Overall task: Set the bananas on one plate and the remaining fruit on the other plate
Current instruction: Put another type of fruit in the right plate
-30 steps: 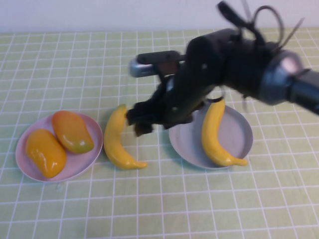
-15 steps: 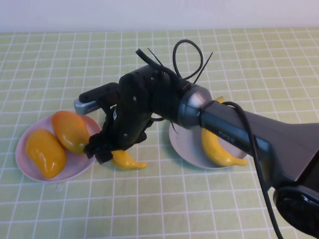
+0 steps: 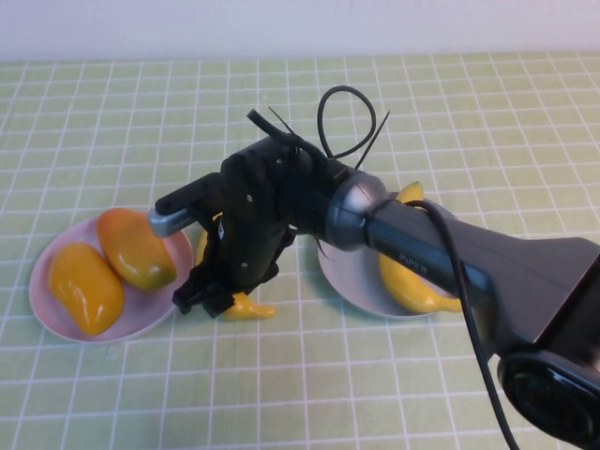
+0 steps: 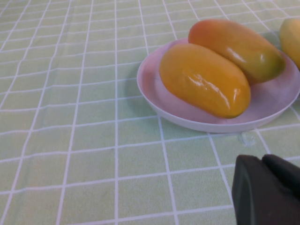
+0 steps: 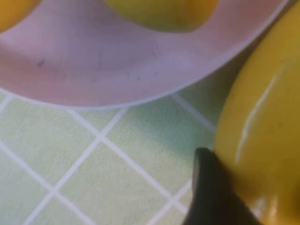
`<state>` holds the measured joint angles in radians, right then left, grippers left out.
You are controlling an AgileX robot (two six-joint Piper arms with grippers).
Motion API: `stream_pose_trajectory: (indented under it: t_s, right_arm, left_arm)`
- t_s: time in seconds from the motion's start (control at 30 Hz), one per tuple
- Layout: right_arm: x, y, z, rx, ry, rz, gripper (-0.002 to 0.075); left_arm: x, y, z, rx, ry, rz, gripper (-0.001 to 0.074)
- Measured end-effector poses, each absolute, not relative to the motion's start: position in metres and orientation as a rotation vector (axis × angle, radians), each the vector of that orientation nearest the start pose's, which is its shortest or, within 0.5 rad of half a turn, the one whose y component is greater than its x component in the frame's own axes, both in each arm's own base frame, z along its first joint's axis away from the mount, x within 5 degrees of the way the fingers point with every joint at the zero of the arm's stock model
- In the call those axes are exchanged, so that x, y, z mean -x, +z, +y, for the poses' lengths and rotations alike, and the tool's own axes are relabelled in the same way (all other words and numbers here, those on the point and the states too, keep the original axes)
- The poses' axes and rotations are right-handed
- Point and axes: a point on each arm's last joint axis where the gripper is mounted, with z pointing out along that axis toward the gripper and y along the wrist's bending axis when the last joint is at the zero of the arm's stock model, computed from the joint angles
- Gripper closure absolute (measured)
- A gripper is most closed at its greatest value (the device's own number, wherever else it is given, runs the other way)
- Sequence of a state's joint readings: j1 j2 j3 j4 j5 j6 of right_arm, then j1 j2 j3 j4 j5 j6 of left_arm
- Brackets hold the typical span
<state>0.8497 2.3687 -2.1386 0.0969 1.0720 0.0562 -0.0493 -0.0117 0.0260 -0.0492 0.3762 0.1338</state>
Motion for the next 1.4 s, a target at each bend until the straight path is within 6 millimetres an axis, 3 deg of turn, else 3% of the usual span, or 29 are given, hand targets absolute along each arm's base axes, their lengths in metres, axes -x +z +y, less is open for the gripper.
stream_pose_trajectory:
  t_s: [0.1, 0.2, 0.33, 0.43, 0.5, 0.63, 0.83, 1.4]
  right_arm:
    - [-0.329, 0.211, 0.386, 1.030, 0.357, 2.640, 0.0417]
    - [-0.324, 0.243, 0.378, 0.959, 0.373, 2.635, 0.0417]
    - [-0.322, 0.289, 0.354, 0.819, 0.329, 2.624, 0.0417]
    - [-0.326, 0.305, 0.328, 0.708, 0.294, 2.641, 0.0417]
    - [-0.329, 0.301, 0.312, 0.641, 0.261, 2.686, 0.0417]
    - [-0.332, 0.271, 0.288, 0.505, 0.234, 2.803, 0.0417]
    - [-0.338, 0.230, 0.267, 0.337, 0.273, 2.890, 0.0417]
    - [-0.345, 0.226, 0.261, 0.311, 0.294, 2.863, 0.0391]
  left_arm:
    - [-0.052, 0.171, -0.004, -0.141, 0.010, 1.868, 0.0738]
    - [-0.052, 0.171, -0.004, -0.141, 0.010, 1.868, 0.0738]
    - [-0.052, 0.171, -0.004, -0.141, 0.010, 1.868, 0.0738]
    - [-0.052, 0.171, -0.004, -0.141, 0.010, 1.868, 0.0738]
    - [-0.052, 0.171, -0.004, -0.141, 0.010, 1.868, 0.0738]
    - [-0.052, 0.171, -0.004, -0.141, 0.010, 1.868, 0.0738]
    - [-0.052, 0.171, -0.004, -0.141, 0.010, 1.868, 0.0738]
    - [-0.052, 0.171, -0.004, -0.141, 0.010, 1.868, 0.0738]
